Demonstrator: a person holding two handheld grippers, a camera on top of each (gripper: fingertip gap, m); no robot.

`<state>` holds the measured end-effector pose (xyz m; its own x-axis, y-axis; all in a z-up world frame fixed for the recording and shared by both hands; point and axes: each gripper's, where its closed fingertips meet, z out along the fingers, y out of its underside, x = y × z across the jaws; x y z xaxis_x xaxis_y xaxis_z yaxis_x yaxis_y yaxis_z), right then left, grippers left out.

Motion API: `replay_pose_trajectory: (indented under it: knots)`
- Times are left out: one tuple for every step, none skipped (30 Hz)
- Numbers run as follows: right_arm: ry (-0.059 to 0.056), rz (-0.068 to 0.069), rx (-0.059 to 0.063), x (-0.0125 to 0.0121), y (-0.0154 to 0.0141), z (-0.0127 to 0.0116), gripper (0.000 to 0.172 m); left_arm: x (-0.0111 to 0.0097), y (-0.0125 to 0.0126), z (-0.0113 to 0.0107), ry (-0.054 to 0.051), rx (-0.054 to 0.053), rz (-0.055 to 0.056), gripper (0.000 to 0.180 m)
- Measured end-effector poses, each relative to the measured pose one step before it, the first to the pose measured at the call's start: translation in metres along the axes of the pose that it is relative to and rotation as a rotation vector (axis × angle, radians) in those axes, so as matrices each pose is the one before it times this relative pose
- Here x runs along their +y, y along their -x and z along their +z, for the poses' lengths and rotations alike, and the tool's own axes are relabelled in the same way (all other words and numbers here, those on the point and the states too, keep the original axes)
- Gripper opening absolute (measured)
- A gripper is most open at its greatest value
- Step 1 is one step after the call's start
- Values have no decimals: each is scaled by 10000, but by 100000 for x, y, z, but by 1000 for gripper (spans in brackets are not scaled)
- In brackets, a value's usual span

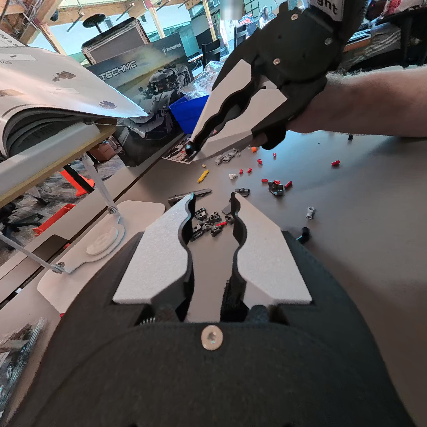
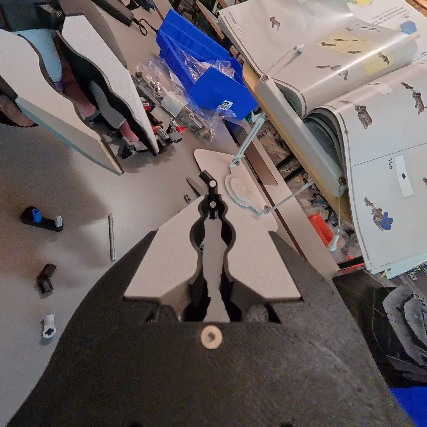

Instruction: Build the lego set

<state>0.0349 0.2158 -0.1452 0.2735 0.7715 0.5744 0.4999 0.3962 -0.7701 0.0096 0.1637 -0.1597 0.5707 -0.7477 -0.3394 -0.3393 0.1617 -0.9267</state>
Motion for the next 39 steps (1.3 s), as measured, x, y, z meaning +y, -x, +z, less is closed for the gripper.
replay_pose_trajectory:
  knots:
    - [50, -61, 22, 62, -19, 15, 4, 11, 13, 0, 18, -29, 49, 28]
    - [71, -93, -2, 80, 60, 32, 4, 34, 48, 8, 30, -49, 61, 28]
    - [80, -112, -19, 80, 96, 35, 4, 58, 63, 10, 36, -47, 62, 28]
    - [95, -126, -16, 86, 54, 12, 4, 104, 50, 19, 65, -38, 63, 28]
    - [152, -101, -94, 191, 92, -22, 4, 143, 116, 30, 90, -77, 79, 28]
    - [284, -48, -282, 405, 280, -56, 4, 190, 155, 23, 120, -95, 104, 28]
    - [330, -68, -233, 511, 203, -173, 4, 170, 109, 36, 102, -57, 97, 28]
    - [238, -99, -72, 403, -24, -372, 4, 141, 49, 22, 87, -21, 49, 27]
    - [244, 25, -273, 360, 228, -503, 4, 134, -12, 31, 74, 20, 8, 27]
    - [312, 159, -613, 422, 747, -569, 4, 129, -67, 51, 75, 49, -7, 27]
    - [193, 128, -524, 330, 831, -640, 4, 129, -115, 71, 73, 64, 1, 26]
    - [136, 138, -487, 333, 990, -647, 4, 108, -134, 75, 56, 51, 14, 26]
    - [237, 182, -714, 552, 1522, -566, 4, 135, -142, 87, 60, 49, 24, 26]
    - [217, 40, -549, 613, 1500, -489, 4, 146, -179, 108, 81, 65, 22, 26]
    - [177, -16, -314, 612, 1256, -368, 4, 120, -226, 106, 65, 86, 17, 25]
    - [249, 92, -365, 763, 1309, -224, 4, 60, -220, 104, 34, 80, 13, 25]
    - [318, 85, -370, 902, 1315, -63, 4, 43, -177, 101, 26, 55, 11, 25]
    - [327, 14, -290, 928, 1178, 88, 4, 55, -186, 108, 37, 61, 7, 25]
    - [335, 38, -325, 904, 1156, 190, 4, 36, -152, 108, 28, 58, 0, 24]
    - [315, 57, -361, 832, 1114, 250, 4, 10, -127, 98, 10, 41, -10, 24]
    - [229, 15, -229, 636, 794, 272, 4, 51, -94, 89, 30, 40, -13, 24]
    - [166, 23, -128, 429, 512, 246, 4, 60, -64, 85, 36, 22, -6, 24]
    - [155, 40, -150, 339, 418, 212, 4, 80, -25, 67, 35, 6, 0, 24]
    - [141, -5, -124, 235, 305, 199, 4, 62, 10, 57, 32, -10, -2, 24]
    - [82, -21, -35, 65, 111, 162, 4, 72, 27, 37, 34, -6, -7, 24]
    - [51, -3, -71, -62, 149, 71, 4, 38, 50, 16, 18, -21, -8, 24]
    - [52, -43, -50, -90, 133, 32, 4, 35, 54, -6, 16, -19, -8, 24]
    - [69, -50, 44, -83, -17, 29, 5, 25, 46, -15, 16, -15, -7, 24]
    - [84, -8, 124, -57, -170, 26, 8, 5, 67, -29, 2, -22, -1, 24]
    - [92, -16, 114, -21, -156, 5, 11, -23, 74, -32, -7, -35, 7, 24]
    - [79, -32, 103, -19, -138, -11, 14, -35, 65, -33, -10, -27, 6, 23]
    - [50, -10, 124, -29, -189, -10, 19, -30, 58, -21, -7, -17, -6, 23]
    - [29, 3, 72, -5, -139, -13, 21, -31, 84, -39, -10, -37, 3, 24]
    - [-4, 0, 32, -4, -74, -70, 21, -17, 149, -54, 2, -75, 31, 24]
    - [-49, 29, 48, 0, -128, -148, 22, -64, 258, -93, -14, -129, 29, 23]
    - [-78, 79, 68, -2, -206, -274, 24, -118, 307, -127, -42, -140, 0, 23]
    - [-113, 99, 91, -3, -248, -395, 24, -160, 335, -159, -62, -127, -25, 23]
    - [-161, 103, 113, -36, -302, -482, 23, -153, 350, -165, -54, -129, -36, 24]
    - [-171, 116, 132, -46, -334, -529, 23, -112, 349, -149, -29, -119, -35, 23]
